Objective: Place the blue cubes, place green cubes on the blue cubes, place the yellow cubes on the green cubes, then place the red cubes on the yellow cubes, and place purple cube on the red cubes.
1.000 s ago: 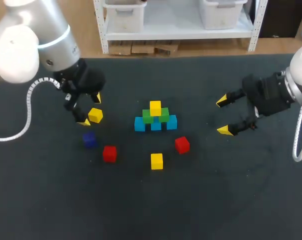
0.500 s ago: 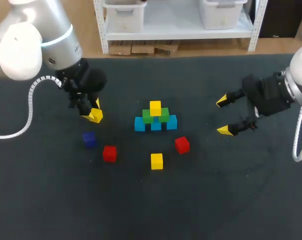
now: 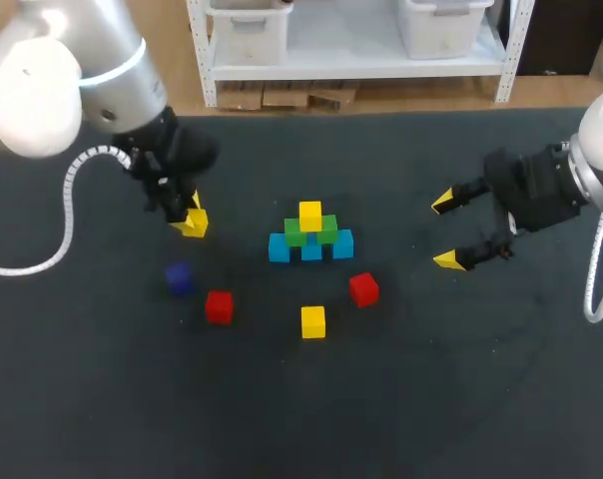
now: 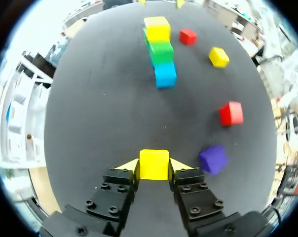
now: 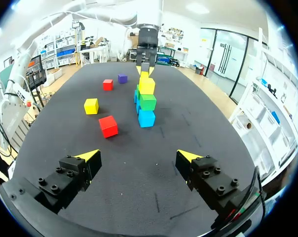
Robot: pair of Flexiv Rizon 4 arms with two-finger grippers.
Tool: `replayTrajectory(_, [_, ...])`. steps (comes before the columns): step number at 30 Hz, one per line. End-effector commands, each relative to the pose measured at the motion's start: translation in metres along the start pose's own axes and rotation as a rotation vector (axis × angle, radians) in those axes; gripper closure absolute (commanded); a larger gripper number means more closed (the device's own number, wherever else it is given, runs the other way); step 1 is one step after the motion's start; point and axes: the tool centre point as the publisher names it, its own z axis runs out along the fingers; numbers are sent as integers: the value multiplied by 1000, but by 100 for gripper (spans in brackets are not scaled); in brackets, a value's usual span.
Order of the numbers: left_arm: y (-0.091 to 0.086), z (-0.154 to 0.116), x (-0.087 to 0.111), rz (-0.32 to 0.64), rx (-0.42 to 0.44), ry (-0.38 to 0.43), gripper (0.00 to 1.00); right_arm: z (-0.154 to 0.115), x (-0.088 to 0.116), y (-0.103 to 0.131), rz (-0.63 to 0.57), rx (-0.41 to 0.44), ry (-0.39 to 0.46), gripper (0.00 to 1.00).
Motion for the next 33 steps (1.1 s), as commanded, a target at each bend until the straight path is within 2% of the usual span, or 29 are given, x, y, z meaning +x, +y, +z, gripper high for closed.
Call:
replayTrajectory(1, [-15,-25,-15,-66,-47,9,100,0,0,0,-1,1,-3,0])
replayTrajectory(6, [-18,-41,-36,-184,-52,-28,100,0,0,0,-1,1,-3,0])
replayTrajectory(15, [-21,-49,-68,-272,-43,-70,100,0,0,0,-1,1,-3,0])
replayTrajectory(20, [-27,-47,-90,-239,-44,-45,100,0,0,0,-1,1,-3,0])
replayTrajectory(21, [-28,-45,-94,-230,-53,-13,100,0,0,0,-1,1,-3,0])
replayTrajectory(26, [-34,-40,-114,-187,-71,22,100,0,0,0,-1,1,-3,0])
replayTrajectory(33, [-36,-33,-129,-189,-66,2,100,0,0,0,-1,1,-3,0])
